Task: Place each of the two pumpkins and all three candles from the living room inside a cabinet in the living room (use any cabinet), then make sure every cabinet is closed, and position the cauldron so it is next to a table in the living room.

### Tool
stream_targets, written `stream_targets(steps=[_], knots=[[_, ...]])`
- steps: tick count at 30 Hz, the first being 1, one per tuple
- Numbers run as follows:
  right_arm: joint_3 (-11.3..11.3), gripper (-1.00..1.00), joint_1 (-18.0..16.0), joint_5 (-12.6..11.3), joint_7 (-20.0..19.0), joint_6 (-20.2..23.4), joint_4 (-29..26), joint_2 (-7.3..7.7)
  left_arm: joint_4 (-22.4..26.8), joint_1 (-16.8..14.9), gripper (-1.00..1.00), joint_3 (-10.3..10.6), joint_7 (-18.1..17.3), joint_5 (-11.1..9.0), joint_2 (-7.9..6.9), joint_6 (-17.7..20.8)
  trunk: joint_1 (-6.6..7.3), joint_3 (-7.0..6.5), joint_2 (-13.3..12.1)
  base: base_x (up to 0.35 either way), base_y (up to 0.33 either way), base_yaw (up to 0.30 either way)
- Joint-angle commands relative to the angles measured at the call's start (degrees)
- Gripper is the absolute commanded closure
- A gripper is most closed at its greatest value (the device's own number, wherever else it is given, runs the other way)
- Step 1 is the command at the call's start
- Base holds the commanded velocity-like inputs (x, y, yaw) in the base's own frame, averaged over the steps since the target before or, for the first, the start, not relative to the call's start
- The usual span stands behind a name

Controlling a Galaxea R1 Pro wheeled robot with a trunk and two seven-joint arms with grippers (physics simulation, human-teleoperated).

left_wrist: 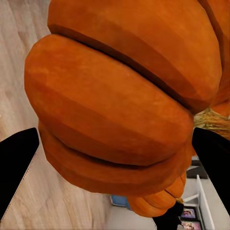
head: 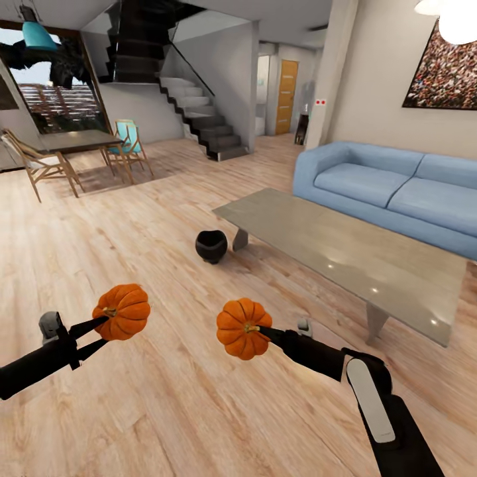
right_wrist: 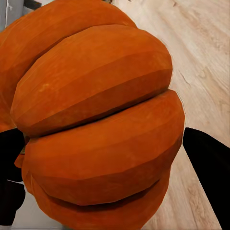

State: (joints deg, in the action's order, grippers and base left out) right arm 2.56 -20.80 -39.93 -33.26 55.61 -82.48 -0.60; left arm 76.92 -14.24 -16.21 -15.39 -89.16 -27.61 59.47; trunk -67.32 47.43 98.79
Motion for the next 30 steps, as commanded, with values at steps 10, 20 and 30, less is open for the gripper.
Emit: stream_targets(steps=[10,20,30], knots=[[-0.05,1.0,-0.03,-0.51,0.66,0.47,0.02,-0.2,-0.02,-0.08,1.0,-0.05,-0.52,-0.49,0.24,0.28,-0.02,0.04,0.02,0.054,0.0,0.288],[-0.1,1.0,-0.38,-0.45,8.99,0.37,2.36,-0.53,-0.02,-0.08,1.0,0.0,-0.44,-0.4,0.35,0.12,-0.02,0.04,0.02,0.0,0.0,0.288],[-1.95,1.0,-0.38,0.66,8.62,0.47,1.89,-0.3,-0.02,-0.08,1.0,-0.04,-0.44,-0.4,0.37,0.12,-0.02,0.04,0.02,0.0,0.0,0.165]])
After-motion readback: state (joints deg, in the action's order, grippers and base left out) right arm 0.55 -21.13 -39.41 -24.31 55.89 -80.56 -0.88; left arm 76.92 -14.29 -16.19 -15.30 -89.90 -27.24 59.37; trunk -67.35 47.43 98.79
